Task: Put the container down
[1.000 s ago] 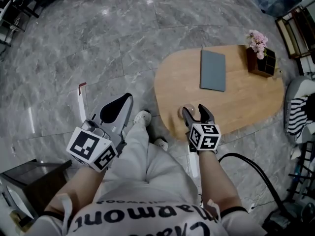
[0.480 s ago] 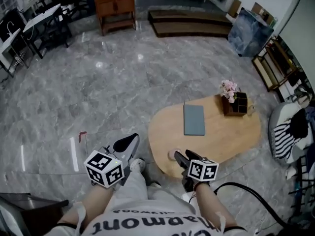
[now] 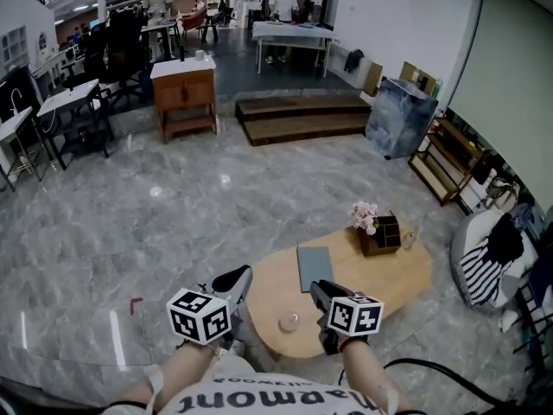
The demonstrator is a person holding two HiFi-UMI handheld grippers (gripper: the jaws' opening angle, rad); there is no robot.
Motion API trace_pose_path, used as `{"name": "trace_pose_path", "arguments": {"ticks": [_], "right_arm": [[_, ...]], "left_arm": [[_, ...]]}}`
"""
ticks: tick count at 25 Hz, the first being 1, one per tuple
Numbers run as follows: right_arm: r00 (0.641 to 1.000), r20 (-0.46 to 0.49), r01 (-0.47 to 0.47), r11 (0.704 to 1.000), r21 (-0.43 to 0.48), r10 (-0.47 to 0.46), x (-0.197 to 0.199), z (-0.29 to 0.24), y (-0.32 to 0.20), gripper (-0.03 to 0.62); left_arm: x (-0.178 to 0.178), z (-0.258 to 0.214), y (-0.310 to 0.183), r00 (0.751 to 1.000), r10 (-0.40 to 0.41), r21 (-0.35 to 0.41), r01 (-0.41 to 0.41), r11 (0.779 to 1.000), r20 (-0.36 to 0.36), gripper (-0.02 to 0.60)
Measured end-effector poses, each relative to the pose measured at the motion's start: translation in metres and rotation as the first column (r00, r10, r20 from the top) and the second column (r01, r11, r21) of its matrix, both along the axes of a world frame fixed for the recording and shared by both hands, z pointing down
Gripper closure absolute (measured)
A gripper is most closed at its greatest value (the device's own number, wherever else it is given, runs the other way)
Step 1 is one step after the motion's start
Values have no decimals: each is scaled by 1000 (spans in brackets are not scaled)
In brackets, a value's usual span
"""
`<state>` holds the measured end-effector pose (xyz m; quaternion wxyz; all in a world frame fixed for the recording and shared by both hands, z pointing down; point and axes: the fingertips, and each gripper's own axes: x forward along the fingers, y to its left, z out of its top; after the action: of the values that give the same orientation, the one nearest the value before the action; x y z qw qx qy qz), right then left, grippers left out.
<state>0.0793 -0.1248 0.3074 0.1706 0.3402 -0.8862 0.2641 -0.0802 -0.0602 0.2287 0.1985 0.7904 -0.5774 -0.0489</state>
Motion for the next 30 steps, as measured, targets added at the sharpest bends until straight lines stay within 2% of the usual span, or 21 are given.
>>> {"name": "trace_pose_path", "arguments": {"ticks": [4, 8, 11, 14, 16, 19, 26, 30], "right_arm": [[996, 88, 0, 990, 140, -13, 4, -68, 1, 520], [995, 86, 13, 946, 324, -43, 9, -133, 16, 539], [995, 89, -3, 893, 450, -41, 19, -176, 28, 551], [995, 102, -50, 844, 533, -6, 32, -212, 36, 565], [994, 108, -71, 827, 557, 13, 40, -226, 40, 566], [992, 116, -102, 824, 557, 45, 46, -232, 41, 568], [992, 64, -124, 825, 551, 106, 43, -230, 53, 568], [985, 111, -168, 830, 533, 129, 38, -233, 66, 576]], "left_arm": [[18, -46, 0, 998, 43, 111, -39, 993, -38, 566], [41, -89, 11, 993, 105, 216, -90, 972, -60, 566], [62, -121, 23, 983, 176, 310, -153, 938, -47, 566], [80, -151, 33, 972, 230, 398, -228, 889, 44, 566], [86, -161, 35, 968, 232, 412, -249, 877, 94, 566], [84, -165, 34, 967, 223, 410, -255, 876, 124, 566], [65, -172, 47, 965, 234, 417, -263, 870, 121, 566], [46, -176, 61, 965, 238, 424, -261, 867, 108, 566]]}}
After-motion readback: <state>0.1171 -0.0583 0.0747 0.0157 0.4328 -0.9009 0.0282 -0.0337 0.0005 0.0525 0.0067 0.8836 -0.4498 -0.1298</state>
